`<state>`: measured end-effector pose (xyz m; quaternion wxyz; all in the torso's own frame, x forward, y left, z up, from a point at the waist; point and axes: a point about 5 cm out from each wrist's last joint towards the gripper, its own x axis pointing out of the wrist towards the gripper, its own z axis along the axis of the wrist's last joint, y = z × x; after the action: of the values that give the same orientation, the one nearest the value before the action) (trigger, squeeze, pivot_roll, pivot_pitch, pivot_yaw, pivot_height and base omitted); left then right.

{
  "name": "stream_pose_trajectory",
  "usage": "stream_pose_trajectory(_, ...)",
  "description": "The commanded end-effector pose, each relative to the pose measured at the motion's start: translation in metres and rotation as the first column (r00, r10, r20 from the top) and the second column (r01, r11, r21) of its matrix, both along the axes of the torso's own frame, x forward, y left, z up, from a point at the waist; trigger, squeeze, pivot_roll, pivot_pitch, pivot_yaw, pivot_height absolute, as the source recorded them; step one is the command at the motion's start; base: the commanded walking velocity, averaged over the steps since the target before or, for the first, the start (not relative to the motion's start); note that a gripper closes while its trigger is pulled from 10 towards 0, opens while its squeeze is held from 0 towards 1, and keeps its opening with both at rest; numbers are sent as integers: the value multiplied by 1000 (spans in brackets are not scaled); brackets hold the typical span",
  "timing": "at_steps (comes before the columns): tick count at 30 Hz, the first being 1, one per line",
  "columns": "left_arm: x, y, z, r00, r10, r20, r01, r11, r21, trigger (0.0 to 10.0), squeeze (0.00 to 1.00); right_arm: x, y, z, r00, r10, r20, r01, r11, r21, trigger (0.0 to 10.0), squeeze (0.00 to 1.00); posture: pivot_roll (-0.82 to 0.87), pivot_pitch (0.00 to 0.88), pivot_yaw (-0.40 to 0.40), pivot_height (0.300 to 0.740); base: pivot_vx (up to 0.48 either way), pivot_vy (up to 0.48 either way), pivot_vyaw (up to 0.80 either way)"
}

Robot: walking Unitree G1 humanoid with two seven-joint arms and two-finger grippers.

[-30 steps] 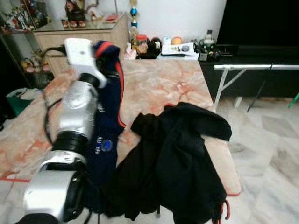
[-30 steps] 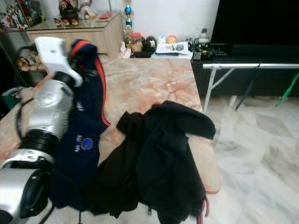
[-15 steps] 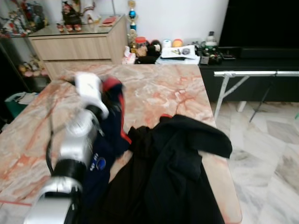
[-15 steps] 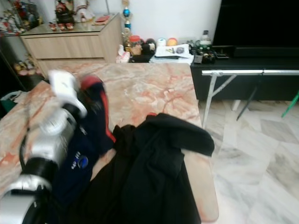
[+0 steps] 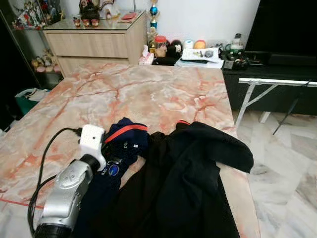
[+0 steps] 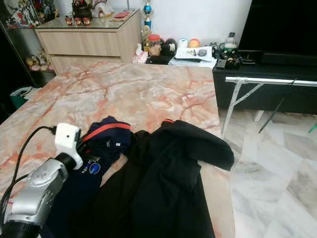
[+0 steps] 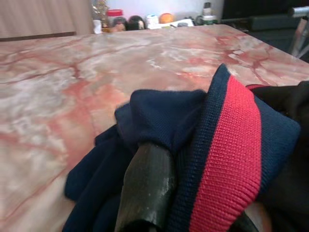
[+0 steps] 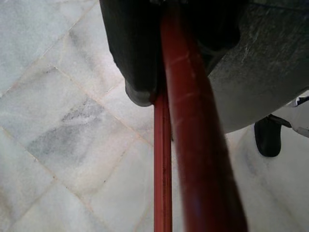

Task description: Hang hanger

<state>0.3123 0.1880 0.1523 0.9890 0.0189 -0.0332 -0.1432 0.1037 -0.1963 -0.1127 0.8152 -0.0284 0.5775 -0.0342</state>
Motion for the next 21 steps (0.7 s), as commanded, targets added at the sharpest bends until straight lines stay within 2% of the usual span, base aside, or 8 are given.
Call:
stream_pose_trajectory(1, -3, -2, 7, 1000, -4, 10, 5, 1000, -29, 10000, 0, -17, 15, -6, 998, 14, -63, -11, 999, 50, 10000, 0, 138, 69, 61, 740, 0, 0, 0)
stream_pose_trajectory(2, -4, -2, 6, 1000, -5, 5, 5, 999, -35, 10000, 0, -17, 15, -6, 998, 15, -63, -12, 999, 51, 10000, 0, 138, 69, 61, 740, 0, 0, 0)
stream_pose_trajectory(3, -4, -2, 6, 1000, -5, 5, 6, 999, -36, 10000, 176, -17, 15, -6, 998, 16, -63, -13, 999, 50, 10000, 0, 138, 69, 61, 740, 0, 0, 0)
stream_pose_trajectory(4, -4, -2, 6, 1000, -5, 5, 6, 999, -36, 10000, 176, -17, 15, -6, 998, 16, -63, -13, 999, 50, 10000, 0, 138, 69, 61, 740, 0, 0, 0)
stream_pose_trajectory(5, -6, -4, 6, 1000, -4, -4, 4, 999, -42, 10000, 675, -17, 15, -6, 998, 18, -63, -15, 999, 50, 10000, 0, 138, 69, 61, 740, 0, 0, 0)
stream_pose_trajectory(6, -6, -5, 7, 1000, -2, -8, 1, 999, -48, 10000, 1000, -17, 15, -6, 998, 18, -62, -15, 999, 51, 10000, 0, 138, 69, 61, 740, 0, 0, 0)
stream_pose_trajectory(21, -13, -4, 15, 1000, -13, -8, 12, 999, -46, 10000, 1000, -17, 15, -6, 998, 20, -61, -17, 999, 49, 10000, 0, 139, 59, 66, 740, 0, 0, 0)
